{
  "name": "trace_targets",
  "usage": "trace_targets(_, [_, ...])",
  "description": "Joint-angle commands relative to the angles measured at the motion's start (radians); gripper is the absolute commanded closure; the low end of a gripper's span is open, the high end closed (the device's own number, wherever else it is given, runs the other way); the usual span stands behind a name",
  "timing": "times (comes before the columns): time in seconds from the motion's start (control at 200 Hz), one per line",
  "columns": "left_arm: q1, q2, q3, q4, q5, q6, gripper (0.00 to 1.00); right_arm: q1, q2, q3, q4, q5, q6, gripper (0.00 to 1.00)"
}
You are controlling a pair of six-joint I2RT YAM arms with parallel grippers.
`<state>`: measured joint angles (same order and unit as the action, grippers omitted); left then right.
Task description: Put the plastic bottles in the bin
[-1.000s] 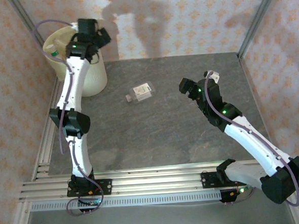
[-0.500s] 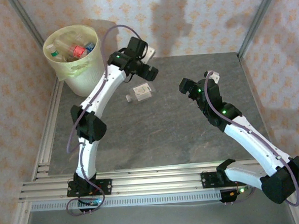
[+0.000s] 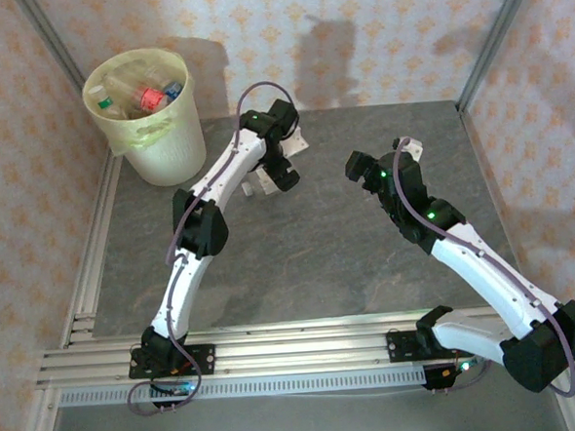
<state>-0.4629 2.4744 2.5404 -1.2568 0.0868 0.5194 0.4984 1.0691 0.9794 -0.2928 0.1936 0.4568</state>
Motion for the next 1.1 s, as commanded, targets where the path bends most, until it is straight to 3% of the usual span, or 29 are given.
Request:
trace_targets(0.0, [-0.001,0.034,0.042,-0.025,-0.073,0.054,0.0,-0.003,-0.017,-0.001,-0.028,0.036,0.009,0.0])
trace_targets(0.6, [0.06,0.16,0.108,0.02,0.049,0.053,0.0,-0.003,-0.014,0.027,-0.064,0.059,0.002,0.0])
trace_targets(0.986, [0.06,0.184,0.069,0.028,0.0,0.071,0.0,-0.003,0.026,0.049,-0.064,0.034,0.031,0.0])
trace_targets(1.096, [0.059,0.18,0.066,0.019,0.001,0.073,0.04,-0.003,0.026,0.047,-0.063,0.034,0.037,0.0])
